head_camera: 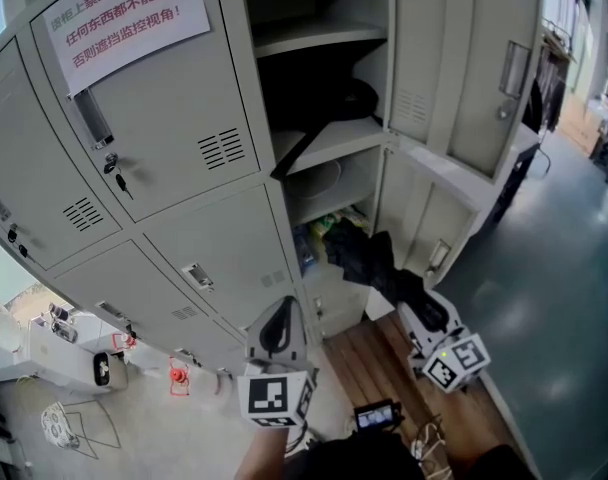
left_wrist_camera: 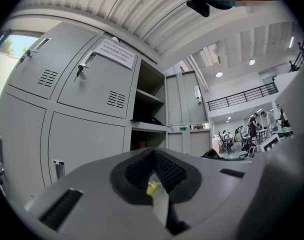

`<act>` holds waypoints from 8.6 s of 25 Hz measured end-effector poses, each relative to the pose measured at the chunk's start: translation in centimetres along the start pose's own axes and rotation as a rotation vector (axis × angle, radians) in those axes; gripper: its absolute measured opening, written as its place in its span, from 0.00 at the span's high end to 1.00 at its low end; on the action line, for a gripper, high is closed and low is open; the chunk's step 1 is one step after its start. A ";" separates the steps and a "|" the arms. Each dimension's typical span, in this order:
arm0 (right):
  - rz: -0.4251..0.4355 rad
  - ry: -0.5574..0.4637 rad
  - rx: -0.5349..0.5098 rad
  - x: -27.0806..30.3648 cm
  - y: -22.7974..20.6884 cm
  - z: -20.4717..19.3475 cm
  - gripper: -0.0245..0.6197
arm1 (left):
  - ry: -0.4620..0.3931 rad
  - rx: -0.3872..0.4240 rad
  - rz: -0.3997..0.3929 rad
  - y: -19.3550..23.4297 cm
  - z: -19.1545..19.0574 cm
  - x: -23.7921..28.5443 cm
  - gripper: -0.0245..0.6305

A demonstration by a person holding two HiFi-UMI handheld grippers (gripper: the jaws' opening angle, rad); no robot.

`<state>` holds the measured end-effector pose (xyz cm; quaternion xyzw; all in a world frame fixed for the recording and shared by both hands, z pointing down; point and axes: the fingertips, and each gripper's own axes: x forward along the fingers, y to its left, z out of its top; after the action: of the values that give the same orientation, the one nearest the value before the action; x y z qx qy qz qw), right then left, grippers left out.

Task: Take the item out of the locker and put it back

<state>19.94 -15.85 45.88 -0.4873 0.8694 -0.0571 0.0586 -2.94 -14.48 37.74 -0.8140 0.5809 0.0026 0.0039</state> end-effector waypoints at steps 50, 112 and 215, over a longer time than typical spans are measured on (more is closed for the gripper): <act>-0.041 0.140 -0.092 27.6 -4.9 -14.0 0.71 | 0.041 -0.083 0.068 3.8 -3.7 4.0 0.97; -0.071 0.175 -0.061 27.2 -5.4 -23.3 0.69 | 0.066 -0.121 0.037 2.0 -5.8 5.2 0.97; -0.019 0.327 -0.204 19.0 -3.9 -19.9 0.94 | 0.086 -0.149 0.057 2.1 -8.0 0.9 0.97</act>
<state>10.19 -33.24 65.20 -0.4830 0.8641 -0.0476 -0.1335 -4.61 -16.04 45.71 -0.7946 0.6014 0.0111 -0.0817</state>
